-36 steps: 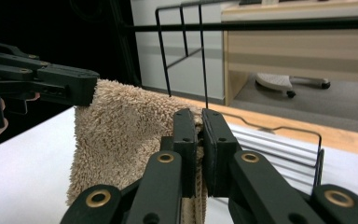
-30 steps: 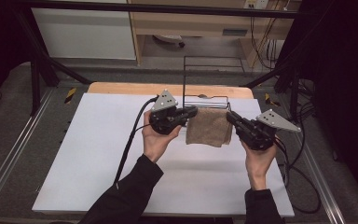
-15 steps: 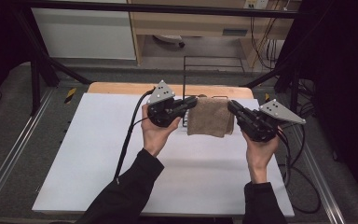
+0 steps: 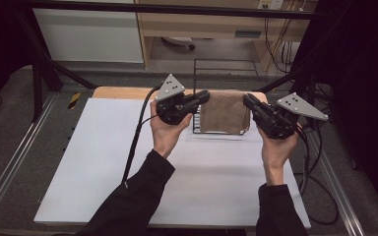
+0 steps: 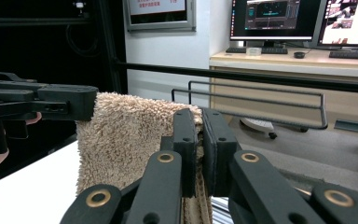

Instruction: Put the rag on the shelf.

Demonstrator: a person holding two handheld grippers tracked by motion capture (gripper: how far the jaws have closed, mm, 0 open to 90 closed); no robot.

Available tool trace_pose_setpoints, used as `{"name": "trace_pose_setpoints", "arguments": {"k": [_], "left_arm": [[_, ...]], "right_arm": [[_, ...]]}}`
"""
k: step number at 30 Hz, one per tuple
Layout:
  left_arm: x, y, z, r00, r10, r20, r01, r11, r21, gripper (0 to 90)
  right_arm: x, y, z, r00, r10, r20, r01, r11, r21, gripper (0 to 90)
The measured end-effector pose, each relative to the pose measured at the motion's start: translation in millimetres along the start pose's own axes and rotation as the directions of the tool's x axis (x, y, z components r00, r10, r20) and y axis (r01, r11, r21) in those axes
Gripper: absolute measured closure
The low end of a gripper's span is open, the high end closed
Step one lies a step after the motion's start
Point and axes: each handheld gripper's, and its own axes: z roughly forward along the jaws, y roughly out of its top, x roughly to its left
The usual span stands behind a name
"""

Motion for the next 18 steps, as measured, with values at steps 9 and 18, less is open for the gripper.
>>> {"name": "trace_pose_setpoints", "arguments": {"k": [9,18], "left_arm": [[3.4,15.7,2.5,0.9997,0.021,-0.012,-0.021,0.9994,-0.026,85.9],[9.7,26.0,7.0,0.9996,0.016,-0.022,-0.017,0.9986,-0.050,85.9]], "right_arm": [[-2.5,14.2,4.0,0.9999,0.001,0.011,-0.001,0.999,-0.034,85.3],[-5.7,27.0,11.3,0.9998,-0.005,0.017,0.006,0.998,-0.055,85.2]]}}
